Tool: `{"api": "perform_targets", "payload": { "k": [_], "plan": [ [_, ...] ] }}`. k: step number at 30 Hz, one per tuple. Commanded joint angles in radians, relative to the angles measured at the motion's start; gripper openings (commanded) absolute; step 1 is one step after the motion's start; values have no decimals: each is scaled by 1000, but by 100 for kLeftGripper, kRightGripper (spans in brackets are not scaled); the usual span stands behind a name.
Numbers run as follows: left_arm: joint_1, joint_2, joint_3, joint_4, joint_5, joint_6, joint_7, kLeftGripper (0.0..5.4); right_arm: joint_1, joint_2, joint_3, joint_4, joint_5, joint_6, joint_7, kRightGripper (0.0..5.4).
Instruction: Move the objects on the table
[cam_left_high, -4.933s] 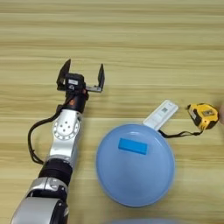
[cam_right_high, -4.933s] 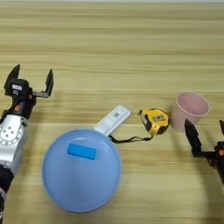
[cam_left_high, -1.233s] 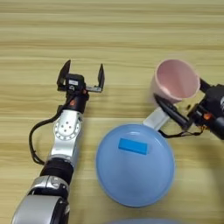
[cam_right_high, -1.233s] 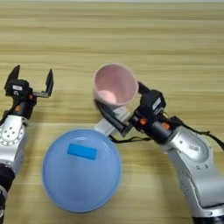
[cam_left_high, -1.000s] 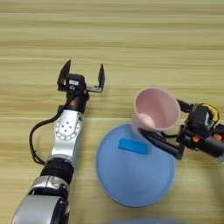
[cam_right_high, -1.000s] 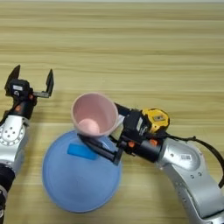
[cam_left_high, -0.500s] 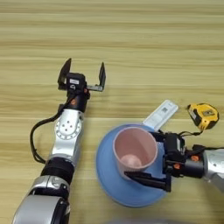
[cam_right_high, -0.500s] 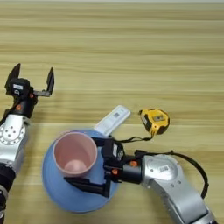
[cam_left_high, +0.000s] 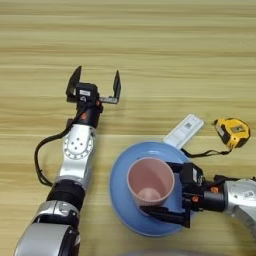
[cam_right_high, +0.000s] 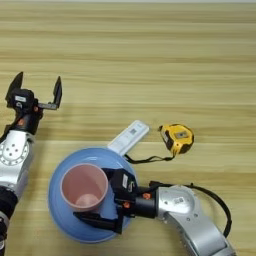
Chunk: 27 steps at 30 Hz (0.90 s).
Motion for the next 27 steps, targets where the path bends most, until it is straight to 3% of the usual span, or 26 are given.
{"api": "perform_targets", "payload": {
  "k": [1,7,27],
  "plan": [
    [5,-2,-3,-11,11,14,2,540,-3,5,-3,5,-8,-14,0,462],
    [4,-2,-3,-8,13,13,3,540,-1,4,-18,10,-8,-18,-3,535],
    [1,-1,-5,-4,15,11,4,540,67,-143,-127,-7,-6,-35,49,535]
  ]
}}
